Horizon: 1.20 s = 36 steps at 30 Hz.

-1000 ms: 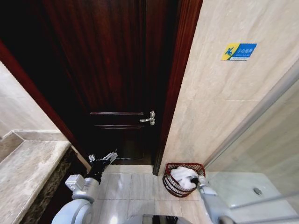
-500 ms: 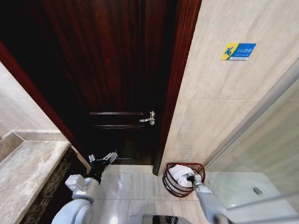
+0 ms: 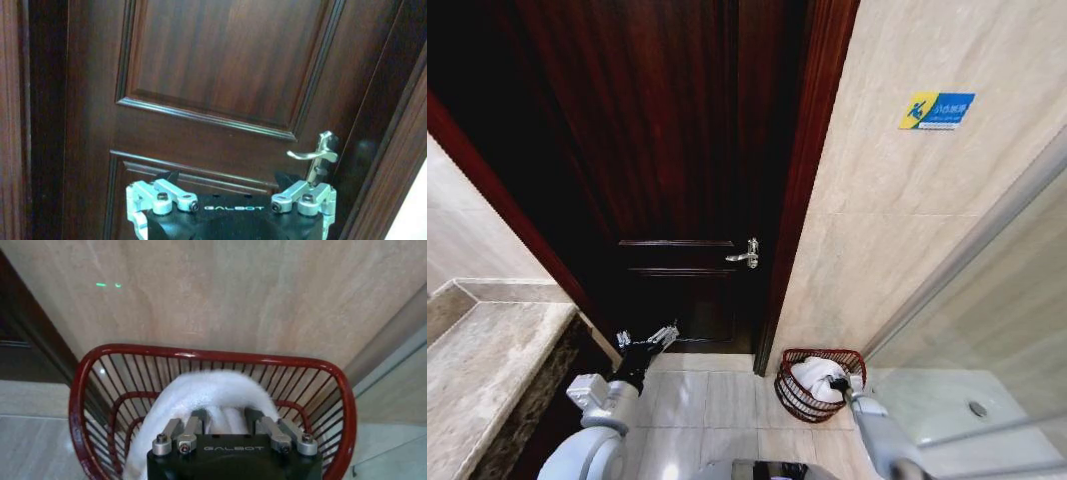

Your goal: Discard the used towel into the hamper.

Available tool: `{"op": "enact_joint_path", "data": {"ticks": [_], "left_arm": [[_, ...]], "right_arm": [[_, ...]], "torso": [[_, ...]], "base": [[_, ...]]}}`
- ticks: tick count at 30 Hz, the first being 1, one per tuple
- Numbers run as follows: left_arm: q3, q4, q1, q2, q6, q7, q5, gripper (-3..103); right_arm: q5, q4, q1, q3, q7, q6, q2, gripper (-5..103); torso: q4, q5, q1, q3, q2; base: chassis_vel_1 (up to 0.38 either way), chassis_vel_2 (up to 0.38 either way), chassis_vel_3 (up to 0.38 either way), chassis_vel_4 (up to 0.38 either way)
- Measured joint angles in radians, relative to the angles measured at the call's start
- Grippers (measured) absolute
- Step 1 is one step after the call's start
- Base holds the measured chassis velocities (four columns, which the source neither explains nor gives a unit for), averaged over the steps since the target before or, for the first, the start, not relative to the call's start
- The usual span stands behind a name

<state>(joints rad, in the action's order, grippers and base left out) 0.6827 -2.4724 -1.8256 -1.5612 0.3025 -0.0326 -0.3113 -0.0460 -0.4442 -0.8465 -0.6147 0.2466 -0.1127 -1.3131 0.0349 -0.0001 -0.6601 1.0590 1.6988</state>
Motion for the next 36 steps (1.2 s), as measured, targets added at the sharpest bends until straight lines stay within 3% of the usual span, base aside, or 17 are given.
{"op": "enact_joint_path", "data": {"ticks": [5,7,11,15,36], "left_arm": [[0.0,0.0,0.0,0.0,0.0,0.0,0.0,97],[0.0,0.0,0.0,0.0,0.0,0.0,0.0,97],[0.0,0.0,0.0,0.0,0.0,0.0,0.0,97],[0.0,0.0,0.0,0.0,0.0,0.0,0.0,97],[0.0,0.0,0.0,0.0,0.0,0.0,0.0,97]], "right_arm": [[-0.001,0.009,0.008,0.002,-0.036,-0.002,-0.002,57],[-0.001,0.009,0.008,0.002,-0.036,-0.002,-0.002,57],[-0.003,0.008,0.006,0.003,-0.038,-0.004,-0.013,85],[-0.004,0.01,0.003,0.003,-0.035,-0.004,-0.015,98],[-0.004,0.022,-0.012,0.002,-0.022,-0.015,-0.017,100]], "torso": [[0.0,0.0,0.0,0.0,0.0],[0.0,0.0,0.0,0.0,0.0],[0.0001,0.0002,0.0,0.0,0.0],[0.0001,0.0001,0.0,0.0,0.0],[0.0001,0.0001,0.0,0.0,0.0]], "base": [[0.0,0.0,0.0,0.0],[0.0,0.0,0.0,0.0],[0.0,0.0,0.0,0.0],[0.0,0.0,0.0,0.0],[0.0,0.0,0.0,0.0]]}}
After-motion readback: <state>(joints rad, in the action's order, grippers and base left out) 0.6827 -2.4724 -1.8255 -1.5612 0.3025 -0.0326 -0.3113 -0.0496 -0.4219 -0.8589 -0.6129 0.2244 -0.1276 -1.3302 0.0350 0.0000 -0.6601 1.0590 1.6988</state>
